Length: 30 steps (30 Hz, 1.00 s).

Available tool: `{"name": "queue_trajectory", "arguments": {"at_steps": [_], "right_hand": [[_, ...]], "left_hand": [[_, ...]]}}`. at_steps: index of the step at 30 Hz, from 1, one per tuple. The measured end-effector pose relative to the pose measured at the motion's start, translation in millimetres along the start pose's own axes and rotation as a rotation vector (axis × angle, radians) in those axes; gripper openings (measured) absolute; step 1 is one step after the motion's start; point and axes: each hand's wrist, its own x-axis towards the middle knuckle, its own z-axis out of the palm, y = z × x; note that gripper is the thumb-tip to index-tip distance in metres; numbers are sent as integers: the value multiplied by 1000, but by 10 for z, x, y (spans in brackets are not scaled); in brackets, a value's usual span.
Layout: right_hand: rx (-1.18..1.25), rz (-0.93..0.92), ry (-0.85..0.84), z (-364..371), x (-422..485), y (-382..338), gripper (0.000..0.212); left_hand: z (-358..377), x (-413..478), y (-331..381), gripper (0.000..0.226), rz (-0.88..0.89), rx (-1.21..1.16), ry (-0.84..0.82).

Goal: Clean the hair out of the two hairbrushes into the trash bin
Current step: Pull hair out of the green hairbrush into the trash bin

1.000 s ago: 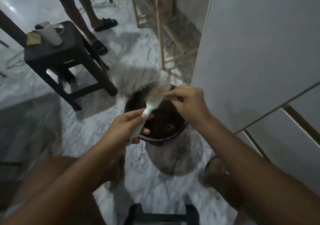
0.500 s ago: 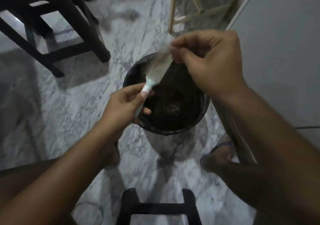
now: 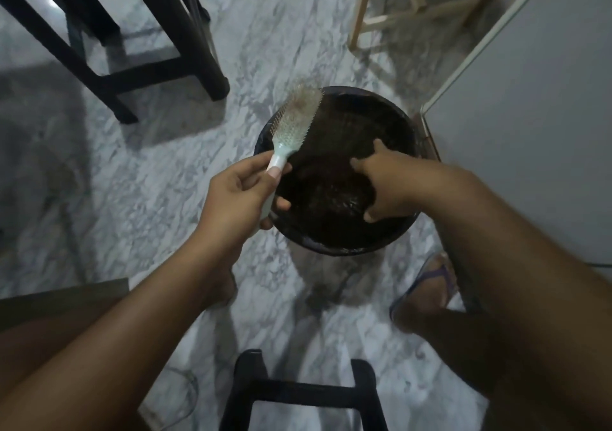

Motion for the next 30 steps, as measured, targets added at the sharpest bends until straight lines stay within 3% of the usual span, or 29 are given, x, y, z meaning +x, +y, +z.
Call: {"name": "queue_trajectory", "arguments": {"at_steps": [2,5,8,11,16,21,27,30], "right_hand": [[168,-105,161,-50,-32,-11,110],[587,-320,658,-34,-58,-102,102],[531,-444,913,32,-13,-204,97],[480,-478,1019,25,50,-180,80],[515,-562,1167,19,46,-184,18],[621,-638,1305,-104,-147,-193,8],[586,-834,1703,-426,-508,-61,3],[602,-715,1671,-350,-419,38,5]], "left_hand": [[18,-19,-3,28,10,-6,-10],[53,-49,-9,29,22,-6,-45],[96,-74,-9,30,41,6,-90],[135,-85,0,32,77,-10,-127],[132,-68,-29,36,99,-14,-149],[131,-52,-119,34,-47,-141,-200],[97,-13,-243,28,-159,-139,-45],[88,-18,-225,27,-127,-129,-45]]}}
